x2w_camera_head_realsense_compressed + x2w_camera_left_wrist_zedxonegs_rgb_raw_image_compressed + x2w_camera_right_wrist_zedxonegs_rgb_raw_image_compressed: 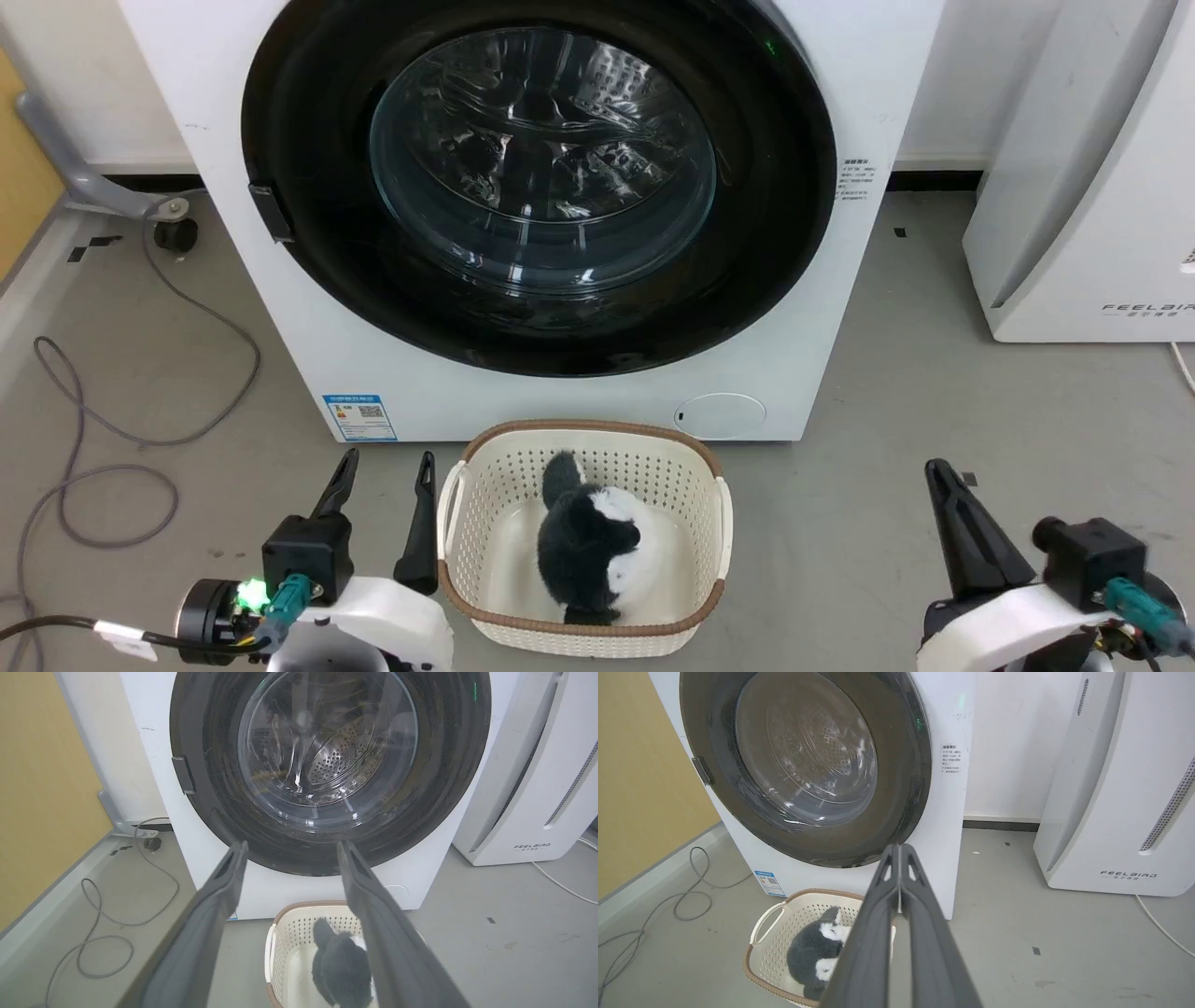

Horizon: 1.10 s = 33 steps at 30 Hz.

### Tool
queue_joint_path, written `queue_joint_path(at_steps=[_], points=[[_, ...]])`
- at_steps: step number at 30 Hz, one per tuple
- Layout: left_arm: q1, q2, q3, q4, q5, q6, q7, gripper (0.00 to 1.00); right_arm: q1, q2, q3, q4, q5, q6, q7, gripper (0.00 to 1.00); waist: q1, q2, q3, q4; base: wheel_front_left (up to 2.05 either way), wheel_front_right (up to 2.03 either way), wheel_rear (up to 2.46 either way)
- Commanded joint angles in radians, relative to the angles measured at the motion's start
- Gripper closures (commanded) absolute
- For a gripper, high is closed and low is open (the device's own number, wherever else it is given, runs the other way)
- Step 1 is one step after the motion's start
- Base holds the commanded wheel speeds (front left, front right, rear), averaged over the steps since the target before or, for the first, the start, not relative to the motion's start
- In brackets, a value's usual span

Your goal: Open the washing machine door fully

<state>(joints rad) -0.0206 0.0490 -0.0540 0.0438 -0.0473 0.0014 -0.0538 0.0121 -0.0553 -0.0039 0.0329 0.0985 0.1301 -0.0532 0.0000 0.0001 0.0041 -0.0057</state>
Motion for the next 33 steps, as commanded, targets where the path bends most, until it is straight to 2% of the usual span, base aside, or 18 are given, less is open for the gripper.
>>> queue_joint_path(at_steps=[1,15,23,33], points=[[-0.012,0.001,-0.007,0.006,-0.006,0.007,-0.011,0.00,-0.012,0.001,0.001,0.004,0.058,0.000,-0.012,1.00,0.0000,-0.0001,0.002,-0.001,0.00,0.00,0.00],[-0.026,0.001,-0.033,0.021,-0.022,0.009,-0.040,0.00,-0.076,0.002,-0.059,0.039,0.540,0.000,-0.041,1.00,0.0000,-0.0001,0.015,0.009,0.00,0.00,0.00],[-0.045,0.001,-0.043,0.019,-0.029,0.013,-0.057,0.00,-0.175,-0.013,-0.099,0.091,0.659,0.000,-0.057,1.00,0.0000,-0.0001,0.042,0.022,0.00,0.00,0.00],[-0.070,0.001,-0.055,0.014,-0.035,0.014,-0.076,0.00,-0.349,-0.084,-0.110,0.245,0.846,0.000,-0.034,1.00,0.0000,-0.0001,0.078,0.038,0.00,0.00,0.00]])
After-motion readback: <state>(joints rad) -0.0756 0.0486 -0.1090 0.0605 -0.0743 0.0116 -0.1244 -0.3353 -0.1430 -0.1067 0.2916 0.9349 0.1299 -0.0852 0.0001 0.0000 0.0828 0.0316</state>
